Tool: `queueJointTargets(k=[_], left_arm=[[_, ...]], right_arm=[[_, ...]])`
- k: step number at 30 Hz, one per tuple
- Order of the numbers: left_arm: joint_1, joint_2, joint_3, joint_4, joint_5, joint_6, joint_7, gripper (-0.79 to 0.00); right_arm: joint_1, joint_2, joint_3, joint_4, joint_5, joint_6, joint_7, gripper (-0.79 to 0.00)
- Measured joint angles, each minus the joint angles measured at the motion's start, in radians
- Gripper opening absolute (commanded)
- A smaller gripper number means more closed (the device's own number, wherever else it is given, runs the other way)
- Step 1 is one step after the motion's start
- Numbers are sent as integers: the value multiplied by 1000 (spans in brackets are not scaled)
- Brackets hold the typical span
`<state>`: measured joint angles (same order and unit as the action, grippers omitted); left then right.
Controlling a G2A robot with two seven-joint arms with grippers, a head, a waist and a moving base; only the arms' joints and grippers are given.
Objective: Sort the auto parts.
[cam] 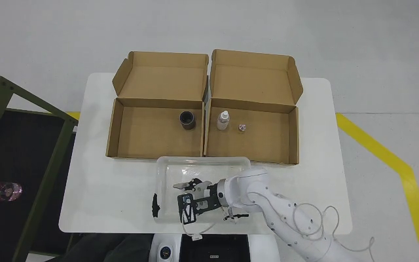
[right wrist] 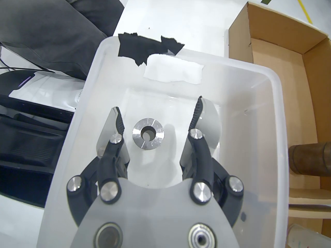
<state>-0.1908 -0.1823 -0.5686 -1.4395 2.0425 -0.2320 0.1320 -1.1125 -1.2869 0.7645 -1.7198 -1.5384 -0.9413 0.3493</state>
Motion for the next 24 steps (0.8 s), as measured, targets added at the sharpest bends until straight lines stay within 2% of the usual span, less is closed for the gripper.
queueJointTargets(k=[20,24], left_arm=[[0,0,0,0,0,0,0,0],[0,0,0,0,0,0,0,0]], right_arm=[[59,-11,-69,105,-22,8,0,-403],[63,-12,-80,117,-25,13,-4,-465]])
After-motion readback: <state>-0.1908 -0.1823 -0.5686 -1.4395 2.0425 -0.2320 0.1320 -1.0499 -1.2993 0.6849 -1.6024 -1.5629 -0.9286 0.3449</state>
